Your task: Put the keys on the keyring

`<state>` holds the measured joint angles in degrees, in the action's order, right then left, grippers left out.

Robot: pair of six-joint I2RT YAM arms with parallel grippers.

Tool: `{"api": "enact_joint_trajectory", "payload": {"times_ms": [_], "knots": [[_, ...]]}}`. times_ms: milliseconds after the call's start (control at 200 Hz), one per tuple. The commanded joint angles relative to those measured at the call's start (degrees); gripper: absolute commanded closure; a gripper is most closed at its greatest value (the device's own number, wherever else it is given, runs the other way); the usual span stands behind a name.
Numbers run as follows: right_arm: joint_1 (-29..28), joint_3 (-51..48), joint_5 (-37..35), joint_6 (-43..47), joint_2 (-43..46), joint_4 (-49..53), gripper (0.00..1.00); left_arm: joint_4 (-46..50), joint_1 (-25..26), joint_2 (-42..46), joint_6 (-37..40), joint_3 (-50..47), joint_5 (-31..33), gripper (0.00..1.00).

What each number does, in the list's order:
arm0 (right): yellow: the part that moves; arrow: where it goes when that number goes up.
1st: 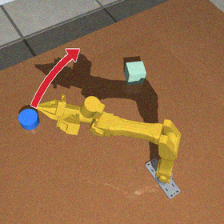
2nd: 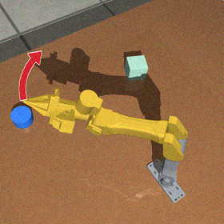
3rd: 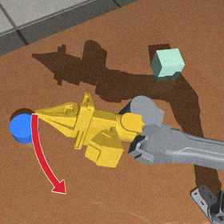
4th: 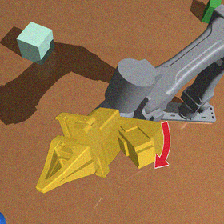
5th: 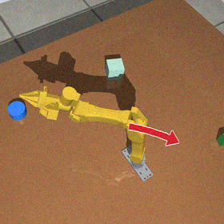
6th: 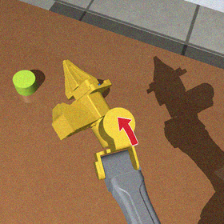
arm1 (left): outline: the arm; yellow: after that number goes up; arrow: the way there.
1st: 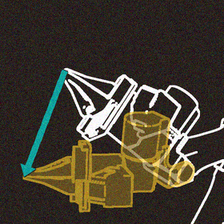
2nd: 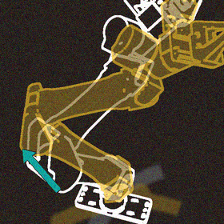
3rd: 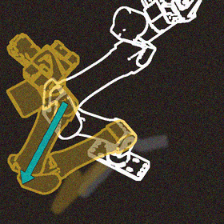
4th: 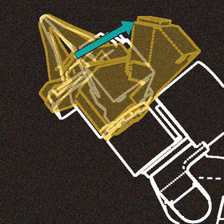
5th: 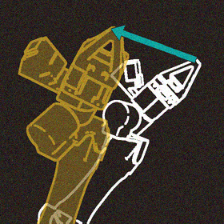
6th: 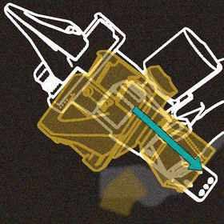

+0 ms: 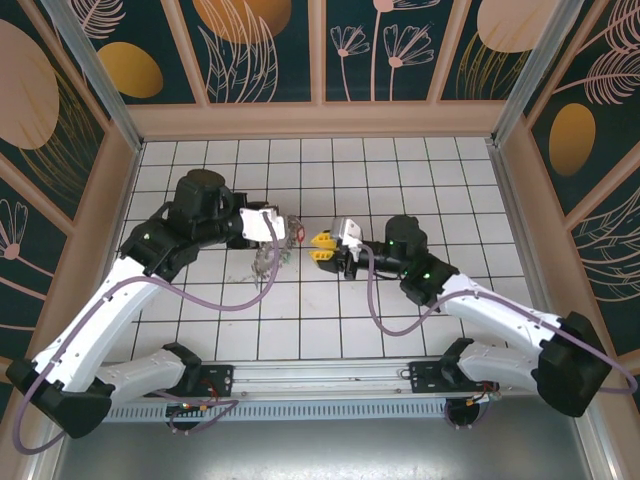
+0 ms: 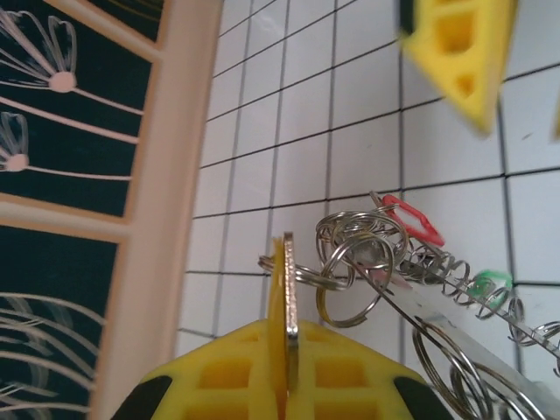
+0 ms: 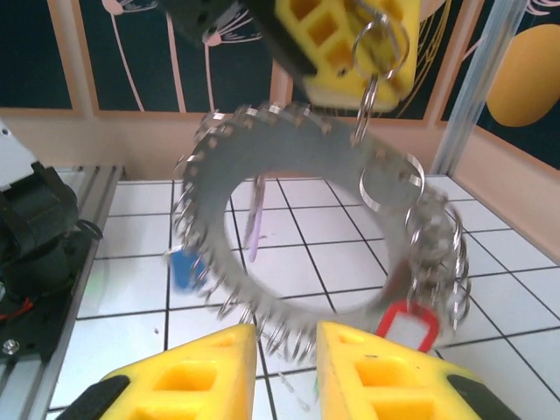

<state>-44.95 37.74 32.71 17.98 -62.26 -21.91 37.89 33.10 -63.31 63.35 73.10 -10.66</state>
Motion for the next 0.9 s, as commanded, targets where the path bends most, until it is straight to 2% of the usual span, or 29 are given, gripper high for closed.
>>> {"api": "enact_joint_trajectory", "payload": {"times_ms": [0, 165, 335, 380, 410, 425, 440, 551, 681, 696, 896], "knots": [[1.61, -1.99, -1.34, 3.28, 3.86, 4.29, 0.73, 3.25, -0.1, -1.73, 9.05, 5.08, 6.48, 1.0], [5.13, -5.19, -3.06, 2.55, 10.01, 5.78, 0.68, 3.25, -0.14, -5.7, 15.43, 9.78, 14.42, 1.0], [8.38, -8.71, -4.57, 0.71, 16.38, 6.38, 0.6, 2.93, -0.09, -10.32, 16.72, 15.15, 15.46, 1.0], [9.24, -9.75, -5.98, 0.02, 18.13, 6.21, 0.44, 2.47, -0.09, -10.94, 16.37, 15.25, 14.87, 1.0], [9.79, -10.53, -7.18, -0.43, 19.4, 5.89, 0.25, 2.04, -0.12, -11.25, 16.0, 14.98, 14.63, 1.0], [10.0, -10.99, -7.8, -0.68, 20.04, 5.66, 0.06, 1.78, -0.14, -11.43, 15.77, 14.75, 14.59, 1.0], [10.24, -11.4, -8.42, -0.87, 20.72, 5.43, 0.02, 1.47, -0.11, -11.53, 15.27, 14.53, 14.62, 1.0], [12.5, -14.08, -12.51, -3.51, 25.26, 3.02, 0.01, -1.16, -0.06, -12.04, 12.5, 11.63, 15.77, 1.0], [13.26, -14.99, -16.09, -5.23, 27.98, 2.29, 0.01, -4.66, -0.14, -10.84, 7.68, 8.47, 12.45, 1.0], [14.77, -14.93, -16.36, -5.28, 28.09, 2.35, 0.01, -4.97, -0.14, -10.79, 7.39, 8.01, 12.46, 1.0], [16.38, -12.42, -13.57, -5.25, 25.88, 3.98, 0.01, -3.91, -2.64, -12.75, 7.06, 5.36, 17.44, 1.0]]}}
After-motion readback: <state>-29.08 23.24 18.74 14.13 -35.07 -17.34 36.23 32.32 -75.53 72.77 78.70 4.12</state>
